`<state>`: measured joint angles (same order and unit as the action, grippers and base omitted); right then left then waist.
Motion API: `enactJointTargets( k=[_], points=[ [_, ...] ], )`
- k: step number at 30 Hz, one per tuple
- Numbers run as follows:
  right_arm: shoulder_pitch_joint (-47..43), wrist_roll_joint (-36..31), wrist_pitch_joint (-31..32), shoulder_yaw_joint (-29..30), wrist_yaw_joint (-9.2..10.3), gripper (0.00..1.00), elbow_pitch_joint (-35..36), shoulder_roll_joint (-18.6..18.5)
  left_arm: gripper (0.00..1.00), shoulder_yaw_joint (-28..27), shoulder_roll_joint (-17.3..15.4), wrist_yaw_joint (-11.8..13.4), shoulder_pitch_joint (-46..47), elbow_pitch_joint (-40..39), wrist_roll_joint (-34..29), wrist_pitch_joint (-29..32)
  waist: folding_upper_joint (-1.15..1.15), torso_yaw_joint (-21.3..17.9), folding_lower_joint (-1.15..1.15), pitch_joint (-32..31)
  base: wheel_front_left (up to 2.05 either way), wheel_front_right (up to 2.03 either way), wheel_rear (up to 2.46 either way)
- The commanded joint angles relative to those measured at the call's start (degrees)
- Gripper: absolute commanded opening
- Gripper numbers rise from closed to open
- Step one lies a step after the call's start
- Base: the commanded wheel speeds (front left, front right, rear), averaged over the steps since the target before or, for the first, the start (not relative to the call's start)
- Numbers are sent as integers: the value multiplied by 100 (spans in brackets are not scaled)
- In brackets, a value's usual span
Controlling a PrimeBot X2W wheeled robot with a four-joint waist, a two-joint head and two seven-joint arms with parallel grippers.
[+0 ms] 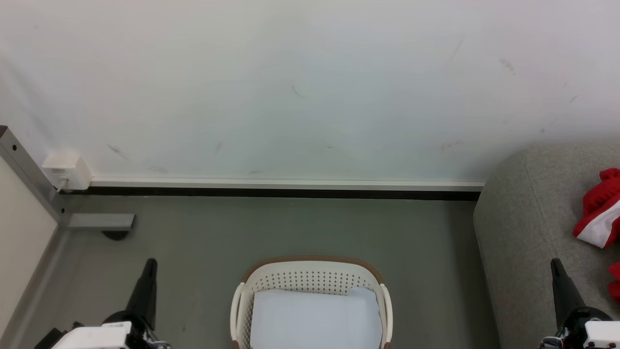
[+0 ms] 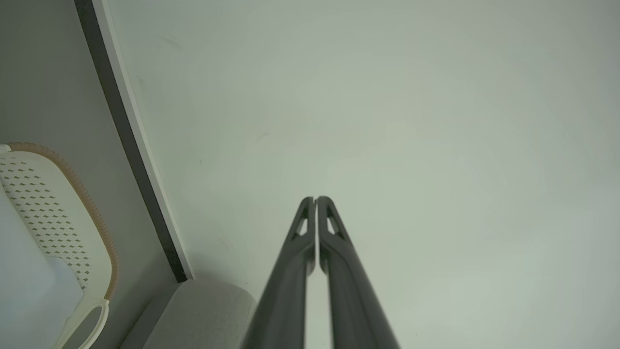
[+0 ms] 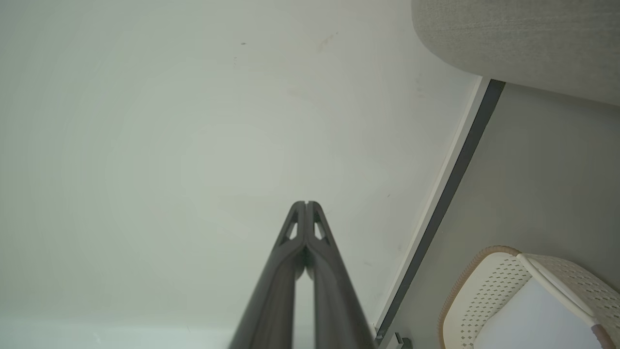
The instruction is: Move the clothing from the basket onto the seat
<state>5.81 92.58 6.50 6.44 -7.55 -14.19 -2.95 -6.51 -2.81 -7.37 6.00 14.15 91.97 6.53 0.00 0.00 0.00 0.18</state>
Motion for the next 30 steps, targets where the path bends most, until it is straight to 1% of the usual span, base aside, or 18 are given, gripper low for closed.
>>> enactJointTargets(
  k=[1,30],
  points=[
    [68,-22,17,30,12,0,32,9,0,-13,-10,-26,41,-23,80,23,0,0,0,0,0,0,0],
    [69,-28,23,33,12,0,32,12,0,-13,-10,-26,41,-23,81,23,0,0,0,0,0,0,0]
  ],
)
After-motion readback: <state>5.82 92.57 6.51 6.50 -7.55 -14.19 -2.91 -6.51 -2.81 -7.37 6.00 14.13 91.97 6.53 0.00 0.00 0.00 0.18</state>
